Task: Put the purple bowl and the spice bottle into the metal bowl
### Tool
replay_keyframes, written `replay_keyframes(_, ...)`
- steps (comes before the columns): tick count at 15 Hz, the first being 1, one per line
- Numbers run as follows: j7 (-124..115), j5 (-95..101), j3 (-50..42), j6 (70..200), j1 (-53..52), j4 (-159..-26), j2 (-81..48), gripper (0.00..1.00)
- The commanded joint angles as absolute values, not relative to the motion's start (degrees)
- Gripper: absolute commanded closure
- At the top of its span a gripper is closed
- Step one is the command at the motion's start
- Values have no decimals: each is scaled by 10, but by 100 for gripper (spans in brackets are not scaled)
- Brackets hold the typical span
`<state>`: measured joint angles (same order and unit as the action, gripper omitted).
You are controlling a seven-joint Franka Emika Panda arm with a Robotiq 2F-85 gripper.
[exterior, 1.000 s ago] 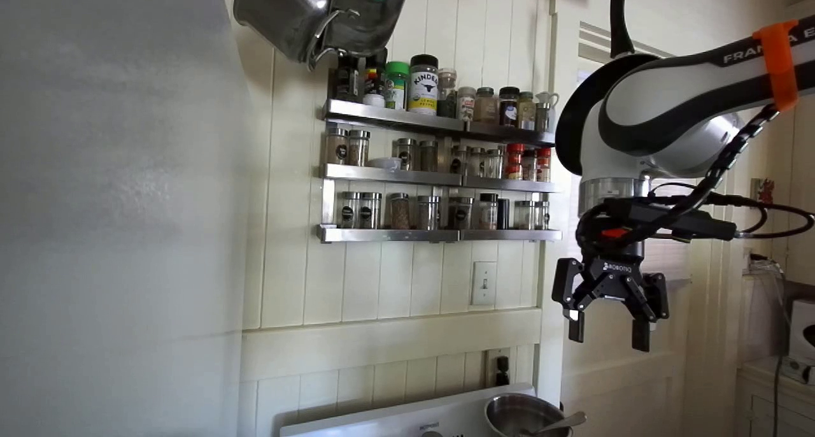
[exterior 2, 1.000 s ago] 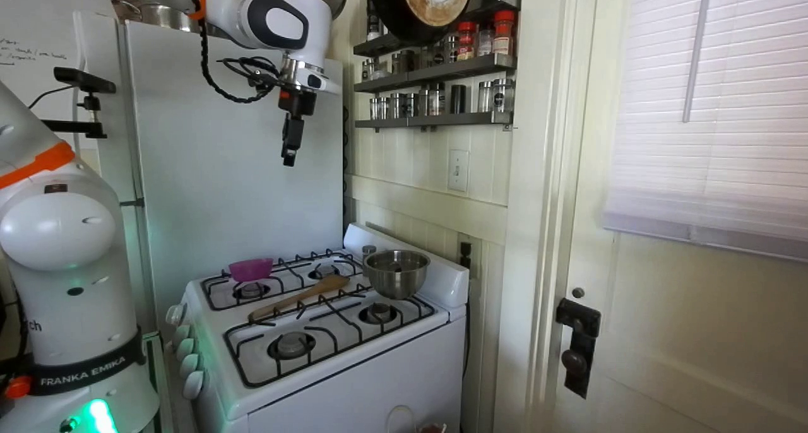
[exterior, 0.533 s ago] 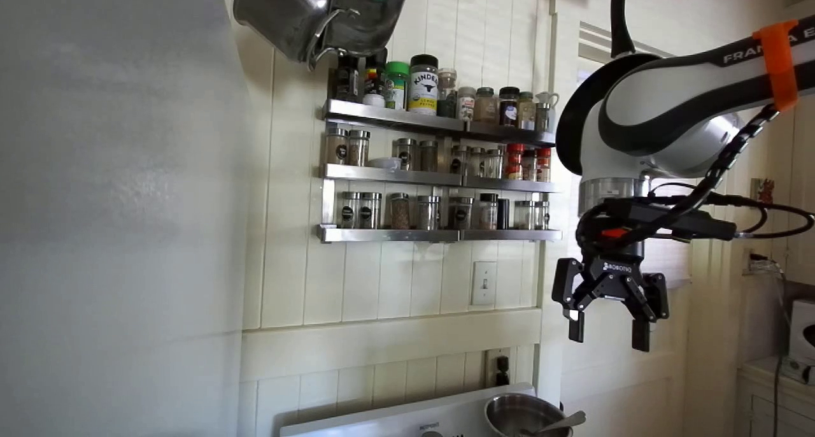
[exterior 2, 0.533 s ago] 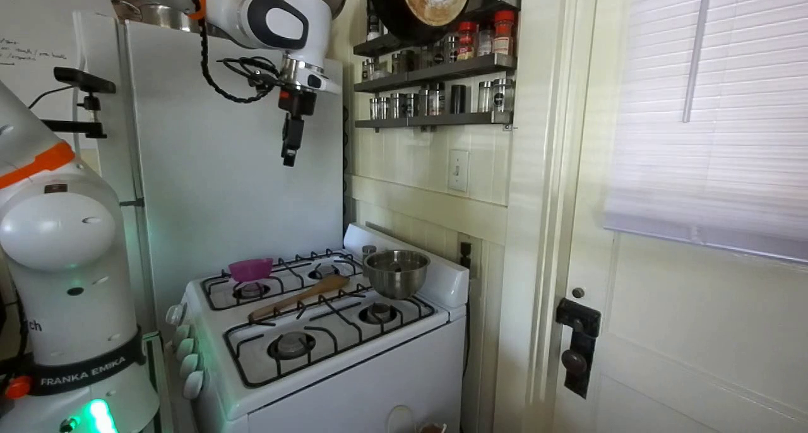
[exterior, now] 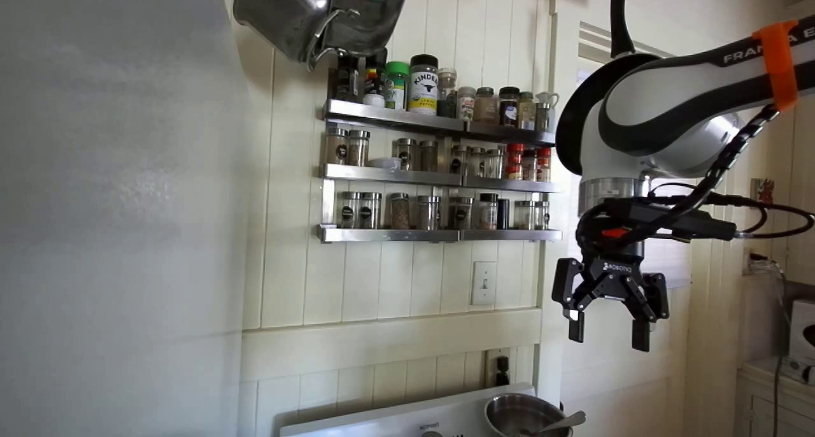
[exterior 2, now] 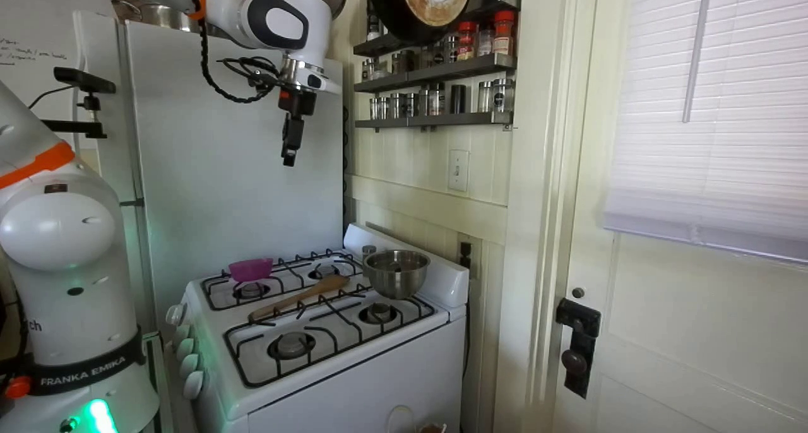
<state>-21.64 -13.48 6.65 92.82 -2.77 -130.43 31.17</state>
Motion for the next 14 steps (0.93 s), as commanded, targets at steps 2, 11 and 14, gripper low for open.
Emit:
replay_keyframes(2, -214, -137, 72, 926, -21, -1303, 312, 0)
replay_keyframes(11, -214, -137, 72, 926, -21, -1303, 312, 0)
replay_keyframes(14, -214, -137, 72, 926, -21, -1303, 312, 0)
